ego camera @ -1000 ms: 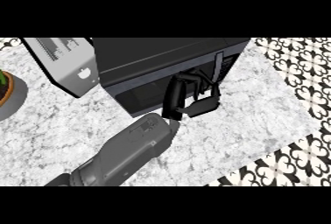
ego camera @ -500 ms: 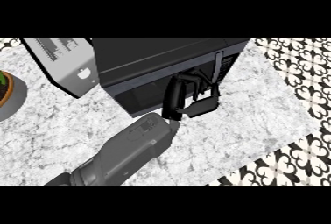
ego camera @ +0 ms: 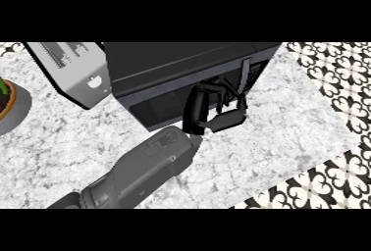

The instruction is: Pick up the milk, place it into the microwave and close the microwave

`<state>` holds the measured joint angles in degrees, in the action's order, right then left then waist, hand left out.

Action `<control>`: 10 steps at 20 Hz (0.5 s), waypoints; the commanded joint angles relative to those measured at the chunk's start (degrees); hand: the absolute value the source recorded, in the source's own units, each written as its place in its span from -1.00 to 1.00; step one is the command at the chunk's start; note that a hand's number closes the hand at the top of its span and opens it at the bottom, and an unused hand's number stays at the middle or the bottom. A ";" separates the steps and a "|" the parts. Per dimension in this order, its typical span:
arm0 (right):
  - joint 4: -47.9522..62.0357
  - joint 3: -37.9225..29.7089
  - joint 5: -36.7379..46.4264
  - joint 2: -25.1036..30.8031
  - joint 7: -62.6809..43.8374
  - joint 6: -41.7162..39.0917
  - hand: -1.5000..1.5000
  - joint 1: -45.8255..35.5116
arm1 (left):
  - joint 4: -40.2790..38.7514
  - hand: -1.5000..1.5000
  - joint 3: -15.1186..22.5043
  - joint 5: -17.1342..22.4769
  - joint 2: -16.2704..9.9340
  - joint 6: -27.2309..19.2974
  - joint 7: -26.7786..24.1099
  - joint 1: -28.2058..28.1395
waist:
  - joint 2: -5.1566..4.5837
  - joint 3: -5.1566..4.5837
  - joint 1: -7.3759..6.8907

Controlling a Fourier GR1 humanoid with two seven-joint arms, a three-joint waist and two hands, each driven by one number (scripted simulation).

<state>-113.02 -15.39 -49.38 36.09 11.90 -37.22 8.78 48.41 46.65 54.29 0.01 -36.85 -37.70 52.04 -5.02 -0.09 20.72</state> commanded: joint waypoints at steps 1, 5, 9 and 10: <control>-0.15 0.61 -1.63 1.23 -0.73 -1.11 -1.00 -0.56 | -4.72 1.00 -1.66 1.66 -0.01 1.47 1.24 3.56 | -1.14 0.00 0.31; -0.27 0.62 -3.25 1.93 -1.41 -1.15 -1.00 -0.16 | -5.40 1.00 -0.90 2.33 -0.01 1.51 -0.33 2.79 | -0.84 -0.06 0.43; -0.05 0.12 -4.49 2.83 -1.76 -1.23 -1.00 -0.51 | -5.63 1.00 -1.17 3.58 -0.01 1.33 -0.41 3.81 | -0.64 -0.02 0.42; 0.43 0.39 -4.62 2.86 -1.85 -1.87 -1.00 0.01 | -5.60 1.00 -0.58 3.49 -0.01 1.44 -0.70 3.91 | -0.82 0.11 1.05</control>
<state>-112.96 -14.97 -52.88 38.25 10.47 -38.46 8.53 47.55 47.61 56.37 0.00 -36.59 -39.92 52.54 -5.01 0.00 20.79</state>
